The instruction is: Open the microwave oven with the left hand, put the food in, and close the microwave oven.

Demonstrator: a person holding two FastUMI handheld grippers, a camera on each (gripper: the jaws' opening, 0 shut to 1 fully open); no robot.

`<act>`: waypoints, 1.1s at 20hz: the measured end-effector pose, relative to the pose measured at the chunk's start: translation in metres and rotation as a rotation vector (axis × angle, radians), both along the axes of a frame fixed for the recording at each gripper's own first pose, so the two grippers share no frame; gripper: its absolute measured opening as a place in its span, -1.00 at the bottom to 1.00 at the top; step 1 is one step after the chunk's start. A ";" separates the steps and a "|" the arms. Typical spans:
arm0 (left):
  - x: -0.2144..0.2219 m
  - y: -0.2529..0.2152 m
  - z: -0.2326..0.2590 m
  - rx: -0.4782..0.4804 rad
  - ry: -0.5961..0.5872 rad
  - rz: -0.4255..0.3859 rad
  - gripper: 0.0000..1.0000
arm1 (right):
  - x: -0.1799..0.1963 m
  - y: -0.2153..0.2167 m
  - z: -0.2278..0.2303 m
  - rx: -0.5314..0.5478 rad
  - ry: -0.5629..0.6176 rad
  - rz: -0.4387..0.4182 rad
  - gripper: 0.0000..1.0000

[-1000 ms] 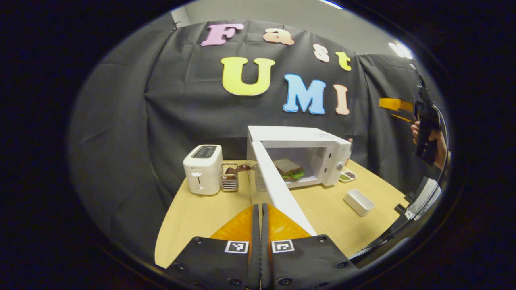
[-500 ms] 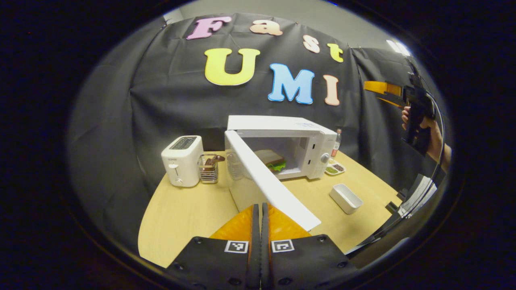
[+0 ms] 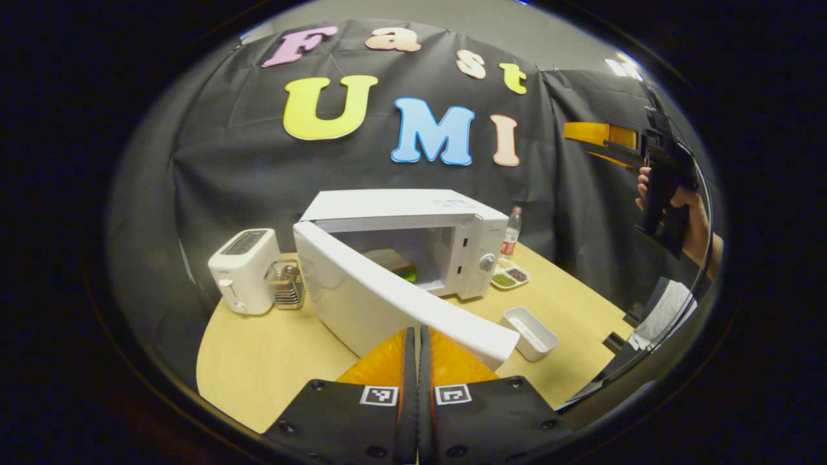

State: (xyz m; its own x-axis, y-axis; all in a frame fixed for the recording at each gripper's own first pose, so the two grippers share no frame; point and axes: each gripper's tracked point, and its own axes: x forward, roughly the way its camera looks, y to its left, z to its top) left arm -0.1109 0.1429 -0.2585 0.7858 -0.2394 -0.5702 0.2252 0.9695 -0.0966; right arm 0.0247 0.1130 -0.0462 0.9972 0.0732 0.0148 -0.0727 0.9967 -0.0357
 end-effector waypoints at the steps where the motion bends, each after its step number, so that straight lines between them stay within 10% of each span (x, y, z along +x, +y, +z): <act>1: 0.007 -0.008 -0.001 -0.006 0.000 -0.005 -0.87 | 0.000 -0.006 0.001 -0.003 0.000 0.000 0.94; 22: 0.134 -0.124 -0.037 -0.088 -0.020 -0.001 -0.87 | 0.011 -0.097 -0.012 0.052 0.019 -0.045 0.94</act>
